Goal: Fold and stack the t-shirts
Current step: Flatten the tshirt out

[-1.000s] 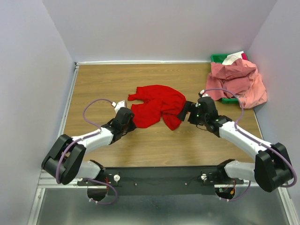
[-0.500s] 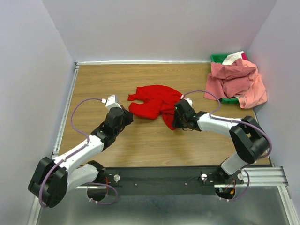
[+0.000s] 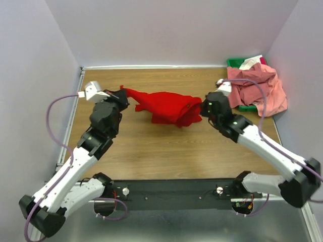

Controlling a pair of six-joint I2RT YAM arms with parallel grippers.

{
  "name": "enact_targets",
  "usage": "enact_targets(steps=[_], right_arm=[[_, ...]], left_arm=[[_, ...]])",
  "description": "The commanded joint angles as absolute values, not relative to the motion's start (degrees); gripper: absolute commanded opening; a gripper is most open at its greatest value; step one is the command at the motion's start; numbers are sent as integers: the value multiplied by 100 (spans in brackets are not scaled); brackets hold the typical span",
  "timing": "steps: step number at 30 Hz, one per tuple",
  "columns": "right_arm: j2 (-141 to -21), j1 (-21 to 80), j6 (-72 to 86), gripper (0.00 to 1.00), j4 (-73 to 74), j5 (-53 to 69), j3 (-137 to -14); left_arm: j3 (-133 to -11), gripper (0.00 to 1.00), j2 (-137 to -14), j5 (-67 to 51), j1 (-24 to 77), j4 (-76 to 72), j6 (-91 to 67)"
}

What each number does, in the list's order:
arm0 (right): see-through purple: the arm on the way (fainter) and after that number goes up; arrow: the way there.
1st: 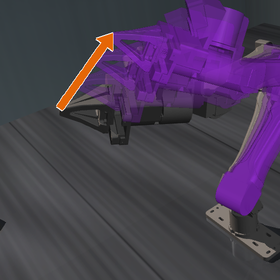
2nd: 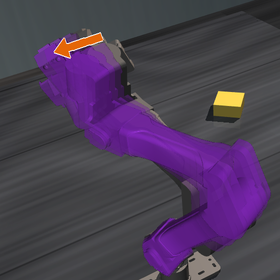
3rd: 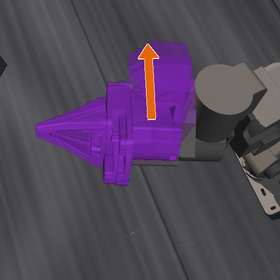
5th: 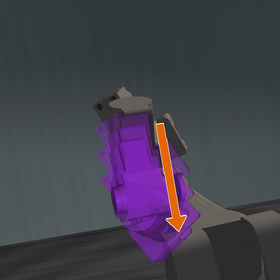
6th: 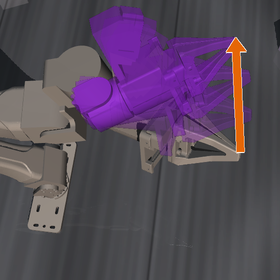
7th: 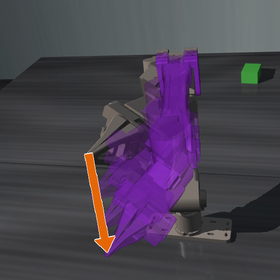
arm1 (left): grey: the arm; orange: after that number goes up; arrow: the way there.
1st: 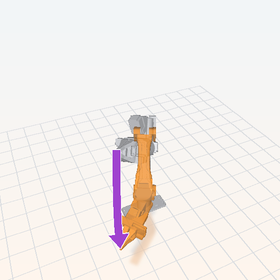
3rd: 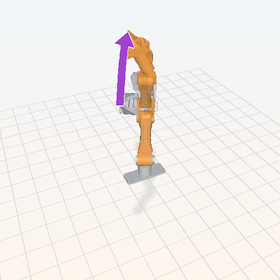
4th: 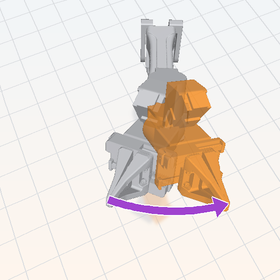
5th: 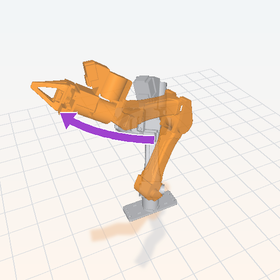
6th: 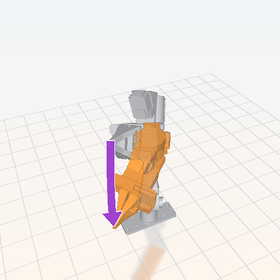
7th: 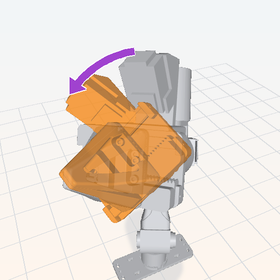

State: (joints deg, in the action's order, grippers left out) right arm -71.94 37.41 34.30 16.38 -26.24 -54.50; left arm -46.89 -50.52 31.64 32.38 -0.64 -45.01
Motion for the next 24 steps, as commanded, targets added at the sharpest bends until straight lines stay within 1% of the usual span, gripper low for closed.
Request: enact_targets(steps=[1, 6, 12, 14, 16, 17, 19, 22, 23, 24], right_arm=[[-6242, 3762, 2823, 0, 1854, -3691, -6090], [-5486, 3762, 2207, 0, 1898, -3411, -7231], [-5501, 3762, 1460, 0, 2012, -2418, -8453], [-5799, 3762, 1214, 0, 2047, -2417, -8954], [-6037, 3762, 977, 1, 2048, -2706, -9401], [-6351, 3762, 915, 0, 2048, -3029, -9552], [-6722, 3762, 600, 0, 2039, -3233, -10060], [-7609, 3753, 108, 0, 2030, -3717, -10650], [-7846, 3718, 53, 0, 1987, -3805, -11105], [-8432, 3509, 61, 0, 1986, -3780, -11327]], left_arm=[[-5509, 0, -4518, 4350, 3243, 228, -3947], [-6317, 0, -3869, 4544, 3234, 316, -3393], [-6951, 0, -3630, 4061, 3234, -104, -2822], [-7241, 0, -3805, 3929, 3234, -263, -2532], [-7584, 0, -4173, 4007, 3234, -439, -2330], [-7707, 0, -4323, 4077, 3234, -474, -2138], [-8015, 0, -4823, 4297, 3234, -623, -1743], [-8130, 0, -5483, 4771, 3191, -1395, -1179], [-8156, 0, -5676, 4851, 3138, -1624, -934], [-8235, 0, -5878, 4904, 3051, -1800, -801]])
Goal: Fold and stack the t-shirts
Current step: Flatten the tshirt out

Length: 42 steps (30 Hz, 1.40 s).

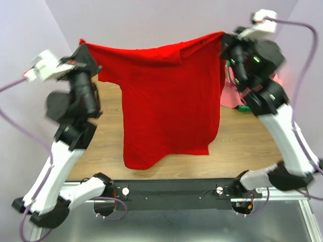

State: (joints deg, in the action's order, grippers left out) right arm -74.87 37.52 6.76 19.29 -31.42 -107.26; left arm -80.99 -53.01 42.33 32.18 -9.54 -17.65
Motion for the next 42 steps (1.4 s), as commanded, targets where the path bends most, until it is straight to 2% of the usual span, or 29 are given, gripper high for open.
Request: enact_targets(steps=[1, 4, 7, 9, 12, 17, 18, 19, 20, 21, 23, 24, 29, 30, 31, 32, 34, 35, 36, 37, 38, 39, 40, 41, 42], right_arm=[[-8681, 3324, 53, 0, 1986, -3631, -11590], [-9753, 2796, -130, 1, 1978, -3060, -12653], [-10561, 2698, -377, 1, 1986, -2840, -14012], [-10713, 2690, -448, 0, 1978, -2324, -14596], [-10530, 2681, -212, 0, 1916, -1979, -14547], [-9583, 2681, -237, 0, 1837, -1336, -12976], [-9371, 2672, -263, 0, 1846, -1301, -12285], [-9160, 2681, -281, 0, 1846, -1266, -12278], [-8680, 2681, -264, 0, 1828, -1092, -11356], [-8466, 2681, -264, 0, 1828, -1003, -10955], [-8001, 2681, -185, 0, 1811, -836, -10033], [-7615, 2681, -167, 0, 1819, -635, -9237], [-6549, 2698, 350, 2, 1872, 437, -7132], [-6191, 2690, 569, 7, 1872, 848, -6484], [-6188, 2698, 571, 7, 1872, 1122, -6103], [-5883, 2698, 841, 17, 1872, 1360, -5778], [-5679, 2698, 1184, 28, 1828, 1950, -4945], [-5478, 2716, 1361, 38, 1715, 1786, -4757], [-5389, 2716, 1502, 38, 1740, 1532, -4598], [-5292, 2716, 1677, 38, 1749, 1260, -4501], [-5187, 2716, 1861, 43, 1871, 926, -4413], [-4968, 2716, 1915, 46, 1898, 531, -4395], [-4861, 2716, 1968, 52, 1916, 406, -4386], [-4773, 2707, 2151, 66, 1916, 317, -4386], [-4685, 2716, 2188, 71, 1907, 299, -4403]], left_arm=[[-8627, 0, -6350, 4635, 2676, -1680, -852], [-9569, 0, -7240, 3247, 1640, -1056, -1467], [-10481, 0, -7864, 2648, 1293, -853, -1469], [-10949, 0, -8006, 2157, 1274, -800, -1180], [-11030, 0, -7893, 1803, 1257, -773, -1169], [-10215, 0, -7226, 1924, 1204, -817, -1169], [-9708, 0, -6911, 2134, 1195, -843, -1186], [-9373, 0, -6726, 2240, 1195, -861, -1239], [-9012, 0, -6515, 2328, 1195, -974, -1344], [-8191, 0, -6069, 2346, 1204, -1019, -1432], [-7369, 0, -5610, 2330, 1195, -932, -1835], [-6495, 0, -5181, 2268, 1204, -897, -2298], [-4503, 0, -3966, 2742, 1204, 147, -4242], [-4021, 0, -3555, 2664, 1204, 576, -4732], [-3799, 0, -3342, 2611, 1204, 832, -4737], [-3588, 0, -3140, 2558, 1204, 1061, -5268], [-3044, 0, -2509, 2348, 1204, 1520, -5580], [-2945, 14, -2313, 2303, 1204, 2008, -5929], [-2831, 26, -1955, 2251, 1213, 2239, -6150], [-2778, 45, -1777, 2250, 1213, 2346, -6170], [-2760, 94, -1610, 2267, 1204, 2416, -6135], [-2829, 99, -1356, 2259, 1204, 2591, -6117], [-2891, 99, -1267, 2215, 1213, 2628, -6100], [-2953, 99, -1205, 2171, 1204, 2637, -6091], [-3005, 99, -1161, 2127, 1213, 2619, -6065]])
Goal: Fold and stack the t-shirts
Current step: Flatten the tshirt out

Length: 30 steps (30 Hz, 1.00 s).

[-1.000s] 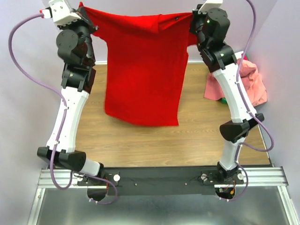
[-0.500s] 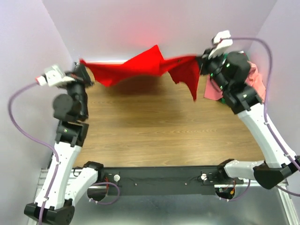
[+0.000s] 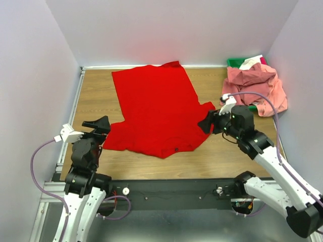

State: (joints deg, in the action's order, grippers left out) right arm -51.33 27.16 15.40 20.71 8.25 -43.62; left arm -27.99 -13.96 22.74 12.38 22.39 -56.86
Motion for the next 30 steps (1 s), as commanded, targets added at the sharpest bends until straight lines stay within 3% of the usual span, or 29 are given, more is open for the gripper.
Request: enact_targets(steps=[1, 2, 3, 8, 15, 24, 27, 30], right_arm=[[-4598, 2707, 2232, 80, 1899, 299, -4429], [-4562, 2716, 2311, 95, 1907, 299, -4447], [-4544, 2716, 2355, 100, 1899, 281, -4456], [-4929, 2716, 2873, 100, 1898, -403, -4430], [-6493, 2585, 3498, 100, 1907, -2449, -4876], [-8444, 1671, 3349, 99, 2048, -3076, -5571], [-8771, 1652, 3296, 85, 2127, -2998, -5669], [-9201, 1582, 3278, 60, 2136, -2892, -5756]], left_arm=[[-3128, 99, -1151, 2040, 1213, 2610, -6030], [-3172, 99, -1186, 2022, 1204, 2610, -6029], [-3190, 99, -1282, 1969, 1213, 2489, -5942], [-3015, 99, -2134, 1294, 1213, 1409, -5468], [-3111, 99, -4925, -350, 1353, -569, -4834], [-3620, 99, -7098, 114, 2575, -1397, -4746], [-3770, 99, -7531, 88, 2637, -1424, -4720], [-3893, 99, -7909, 44, 2654, -1433, -4650]])
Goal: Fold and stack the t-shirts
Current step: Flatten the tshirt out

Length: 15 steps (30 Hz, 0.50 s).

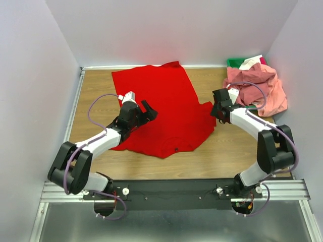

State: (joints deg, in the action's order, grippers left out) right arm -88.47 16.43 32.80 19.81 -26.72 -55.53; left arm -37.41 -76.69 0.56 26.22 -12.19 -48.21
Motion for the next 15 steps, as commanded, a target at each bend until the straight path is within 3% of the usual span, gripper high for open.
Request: enact_targets(steps=[1, 3, 9, 15], right_arm=[[-9376, 1573, 3235, 57, 2136, -2805, -5800], [-9588, 1538, 3199, 57, 2136, -2541, -5880], [-10168, 1494, 3155, 42, 2145, -2057, -6021], [-10327, 1205, 3138, 13, 2171, -2372, -5950]], left_arm=[[-3928, 99, -8032, 35, 2663, -1424, -4580], [-3929, 99, -8121, 79, 2663, -1424, -4579], [-3797, 99, -8358, 44, 2663, -1415, -4597], [-3604, 99, -8429, -130, 2681, -1406, -4632]])
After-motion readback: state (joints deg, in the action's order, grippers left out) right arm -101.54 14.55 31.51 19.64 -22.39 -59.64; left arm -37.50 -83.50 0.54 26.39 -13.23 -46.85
